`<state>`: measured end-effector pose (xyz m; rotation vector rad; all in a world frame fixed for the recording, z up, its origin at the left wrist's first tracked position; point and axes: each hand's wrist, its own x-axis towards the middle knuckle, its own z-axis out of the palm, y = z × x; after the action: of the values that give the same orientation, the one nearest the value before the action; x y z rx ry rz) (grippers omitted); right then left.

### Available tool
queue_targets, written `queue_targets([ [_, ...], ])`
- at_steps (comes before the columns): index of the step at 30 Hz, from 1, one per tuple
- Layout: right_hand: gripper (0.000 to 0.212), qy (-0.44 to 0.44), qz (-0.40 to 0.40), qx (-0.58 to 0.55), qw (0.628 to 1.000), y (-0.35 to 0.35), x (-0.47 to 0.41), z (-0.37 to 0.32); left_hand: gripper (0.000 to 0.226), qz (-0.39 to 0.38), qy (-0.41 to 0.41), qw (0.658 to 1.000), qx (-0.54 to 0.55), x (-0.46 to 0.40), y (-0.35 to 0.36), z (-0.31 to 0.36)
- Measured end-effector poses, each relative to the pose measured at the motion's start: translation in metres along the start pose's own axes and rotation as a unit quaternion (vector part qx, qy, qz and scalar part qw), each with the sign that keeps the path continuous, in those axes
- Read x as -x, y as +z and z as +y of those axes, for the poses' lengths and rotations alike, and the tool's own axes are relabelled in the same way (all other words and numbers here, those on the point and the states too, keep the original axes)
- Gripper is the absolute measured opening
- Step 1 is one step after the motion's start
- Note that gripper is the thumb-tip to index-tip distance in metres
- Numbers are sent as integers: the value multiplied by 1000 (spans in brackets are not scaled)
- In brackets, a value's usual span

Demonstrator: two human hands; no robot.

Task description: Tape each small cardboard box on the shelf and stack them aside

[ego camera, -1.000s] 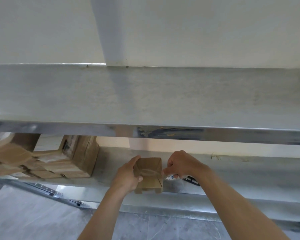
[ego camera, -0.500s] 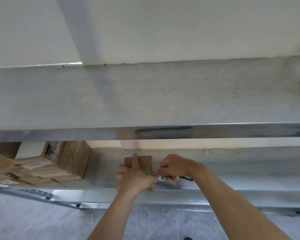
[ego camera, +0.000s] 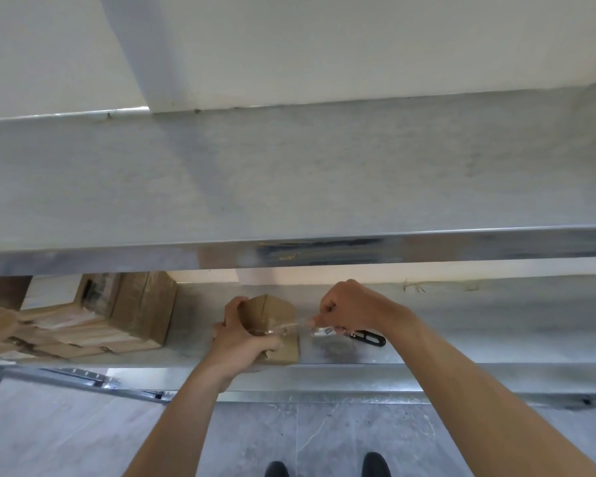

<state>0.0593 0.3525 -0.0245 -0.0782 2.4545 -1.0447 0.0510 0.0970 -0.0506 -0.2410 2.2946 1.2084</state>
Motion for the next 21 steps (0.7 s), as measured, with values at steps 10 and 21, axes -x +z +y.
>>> queue_targets([
  [10,45,4,44,-4,999,6,-6,-1,87,-78,40,982,165,4,-12,3],
  [21,45,52,34,13,998,13,-28,-19,114,-169,-30,942,288,-12,-22,-14],
])
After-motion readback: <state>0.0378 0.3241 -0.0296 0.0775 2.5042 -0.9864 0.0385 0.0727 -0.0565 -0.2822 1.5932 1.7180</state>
